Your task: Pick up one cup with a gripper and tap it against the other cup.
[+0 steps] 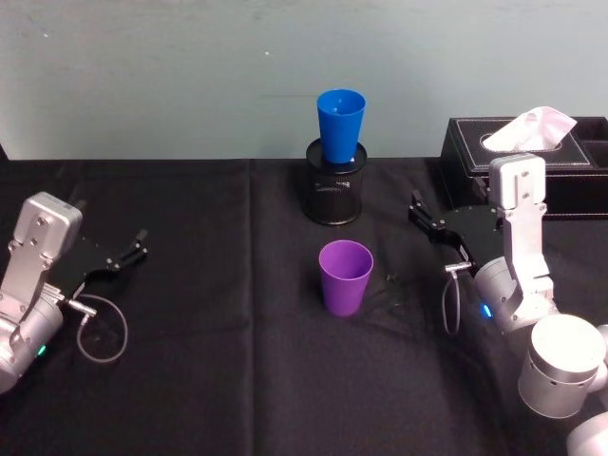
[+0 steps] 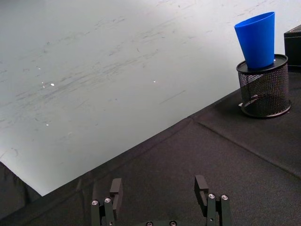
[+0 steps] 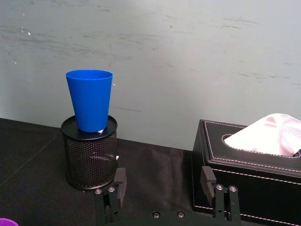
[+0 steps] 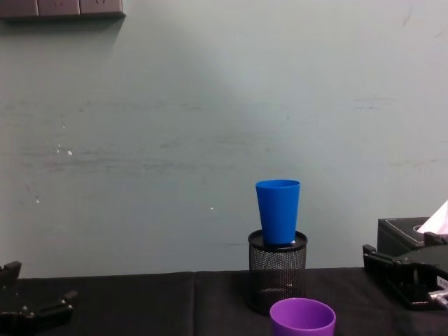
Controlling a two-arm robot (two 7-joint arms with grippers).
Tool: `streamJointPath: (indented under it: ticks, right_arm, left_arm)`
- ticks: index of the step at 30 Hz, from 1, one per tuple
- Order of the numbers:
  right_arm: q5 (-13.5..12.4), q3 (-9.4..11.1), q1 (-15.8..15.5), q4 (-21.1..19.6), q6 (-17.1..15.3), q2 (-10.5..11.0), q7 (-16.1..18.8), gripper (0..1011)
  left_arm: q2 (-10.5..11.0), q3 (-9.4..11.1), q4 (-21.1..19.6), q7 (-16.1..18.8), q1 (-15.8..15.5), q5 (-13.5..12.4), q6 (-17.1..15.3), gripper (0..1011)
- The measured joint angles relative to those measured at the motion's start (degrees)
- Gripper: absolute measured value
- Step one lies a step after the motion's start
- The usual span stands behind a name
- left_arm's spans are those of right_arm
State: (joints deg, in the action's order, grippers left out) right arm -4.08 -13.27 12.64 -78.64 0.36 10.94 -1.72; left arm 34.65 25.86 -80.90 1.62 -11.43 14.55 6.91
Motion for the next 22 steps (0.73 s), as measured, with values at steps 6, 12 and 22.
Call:
streamJointPath:
  ticks: [6, 12, 22]
  right_arm:
    - [0.0, 0.0, 0.0, 0.0, 0.1, 0.0, 0.0, 1003]
    - [0.0, -0.1, 0.0, 0.0, 0.1, 0.0, 0.0, 1003]
    - [0.0, -0.1, 0.0, 0.0, 0.2, 0.0, 0.0, 1003]
  left_arm:
    - [0.0, 0.0, 0.0, 0.0, 0.0, 0.0, 0.0, 1000]
    - [0.0, 0.0, 0.0, 0.0, 0.0, 0.0, 0.0, 1000]
    - [0.0, 0.0, 0.0, 0.0, 0.0, 0.0, 0.0, 1000]
